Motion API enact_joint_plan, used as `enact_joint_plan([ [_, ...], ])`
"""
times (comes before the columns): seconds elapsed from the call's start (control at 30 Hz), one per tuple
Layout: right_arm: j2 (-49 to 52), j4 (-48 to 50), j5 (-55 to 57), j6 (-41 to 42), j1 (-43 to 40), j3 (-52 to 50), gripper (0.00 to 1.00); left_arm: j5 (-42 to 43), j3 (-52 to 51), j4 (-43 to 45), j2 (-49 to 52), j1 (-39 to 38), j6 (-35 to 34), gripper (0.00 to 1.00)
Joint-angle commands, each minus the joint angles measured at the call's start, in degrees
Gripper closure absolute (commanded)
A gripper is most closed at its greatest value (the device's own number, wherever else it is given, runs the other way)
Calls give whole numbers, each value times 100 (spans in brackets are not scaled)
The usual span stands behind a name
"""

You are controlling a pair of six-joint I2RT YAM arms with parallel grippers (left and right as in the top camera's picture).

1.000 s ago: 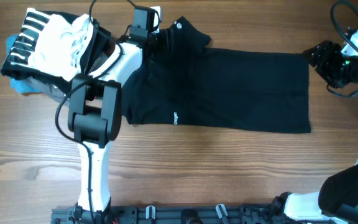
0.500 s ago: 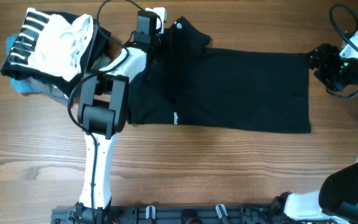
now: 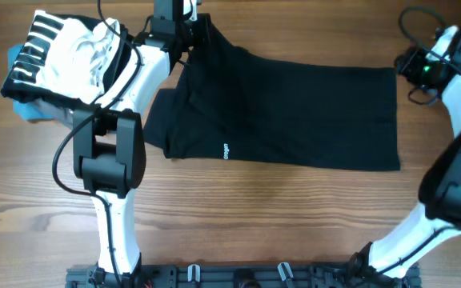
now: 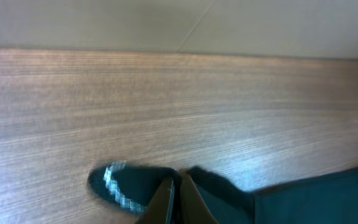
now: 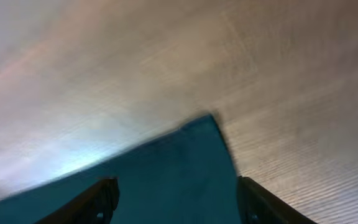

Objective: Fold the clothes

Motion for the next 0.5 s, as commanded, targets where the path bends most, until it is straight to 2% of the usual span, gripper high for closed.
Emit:
enact_joint_plan([
  [0.0,848,328,599,-114,28,22,34,-109,24,-348,-173,-13,31,96],
  [0.17,1296,629,-162,-116,103,22,36,-111,24,-741,-173,-59,31,96],
  [0.23,1329,645,-323,-122,238,22,50,-111,24,-780,-173,-59,31,96],
  [0.27,1329,656,-284,-125,297,24,53,-111,24,-778,-175,-59,31,96],
  [0.33,1325,719,-221,-116,345,24,69,-114,24,-778,-212,-59,31,96],
  [0.37,1322,730,-129,-96,343,42,78,-114,24,-782,-243,-59,33,96],
  [0.4,1292,721,-68,-109,343,81,96,-114,24,-804,-293,-59,33,96],
  [0.47,1043,758,-15,-125,339,195,96,-120,24,-920,-435,-57,33,96],
])
